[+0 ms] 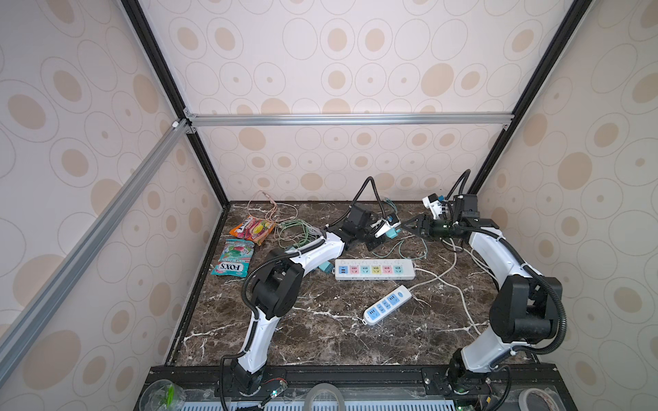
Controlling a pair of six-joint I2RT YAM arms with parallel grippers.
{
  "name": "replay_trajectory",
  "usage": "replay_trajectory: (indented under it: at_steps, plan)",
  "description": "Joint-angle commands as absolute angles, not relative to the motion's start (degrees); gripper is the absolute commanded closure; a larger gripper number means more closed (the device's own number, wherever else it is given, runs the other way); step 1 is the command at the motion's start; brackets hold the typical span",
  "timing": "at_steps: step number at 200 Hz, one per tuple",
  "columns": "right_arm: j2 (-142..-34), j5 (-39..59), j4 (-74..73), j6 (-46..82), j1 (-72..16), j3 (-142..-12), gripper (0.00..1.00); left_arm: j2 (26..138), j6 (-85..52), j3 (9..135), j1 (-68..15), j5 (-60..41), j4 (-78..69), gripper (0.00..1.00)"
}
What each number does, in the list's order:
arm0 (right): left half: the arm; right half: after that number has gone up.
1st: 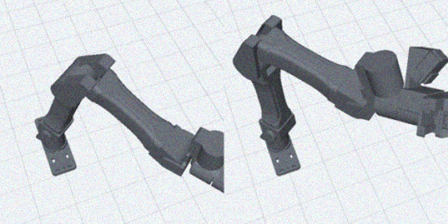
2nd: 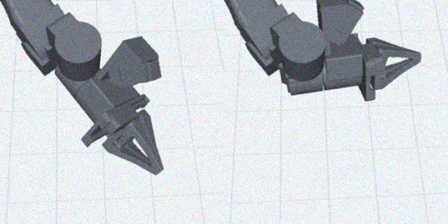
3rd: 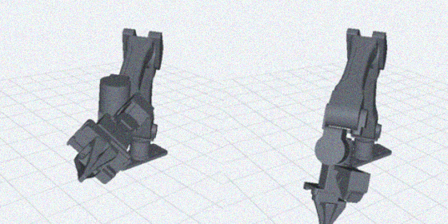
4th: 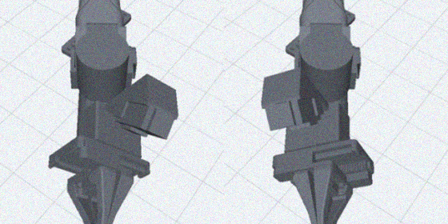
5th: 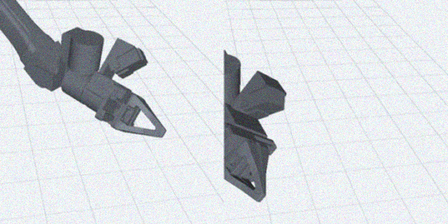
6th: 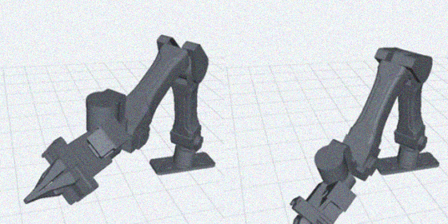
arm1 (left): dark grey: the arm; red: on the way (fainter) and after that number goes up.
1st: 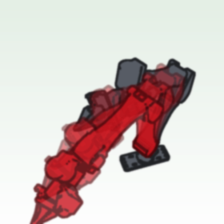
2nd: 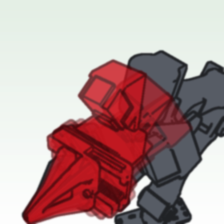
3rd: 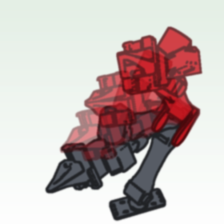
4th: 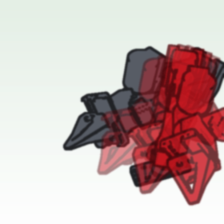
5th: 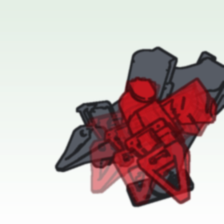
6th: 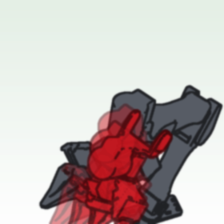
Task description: Insert the plug
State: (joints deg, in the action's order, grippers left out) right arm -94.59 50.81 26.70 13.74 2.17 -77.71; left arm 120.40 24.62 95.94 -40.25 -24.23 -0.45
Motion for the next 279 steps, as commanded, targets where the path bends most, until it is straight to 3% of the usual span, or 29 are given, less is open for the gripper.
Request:
replay_trajectory:
  at_steps: [1,101,174,249,267,279]
  plan:
    - [-95.52,52.99,26.46,11.31,1.56,-76.32,0.41,116.89,29.17,94.81,-40.71,-25.38,-9.99,1.0]
    - [-96.06,49.33,26.63,5.72,-1.48,-76.97,0.6,117.43,31.19,95.07,-42.01,-23.54,-7.92,1.0]
    - [-96.41,51.49,20.95,9.37,-1.92,-76.64,0.62,117.54,33.15,94.38,-43.33,-22.87,-7.34,1.0]
    - [-98.6,50.6,31.59,-0.24,-1.87,-81.44,0.87,116.46,34.04,93.89,-43.45,-22.11,-7.84,1.0]
    - [-99.36,49.55,34.36,-5.21,-1.86,-83.35,0.95,116.39,31.56,93.45,-43.48,-20.37,-9.51,0.85]
    - [-100.06,48.94,37.5,-10.92,-1.91,-85.25,1.0,116.3,29.75,92.81,-43.5,-18.83,-10.8,0.63]
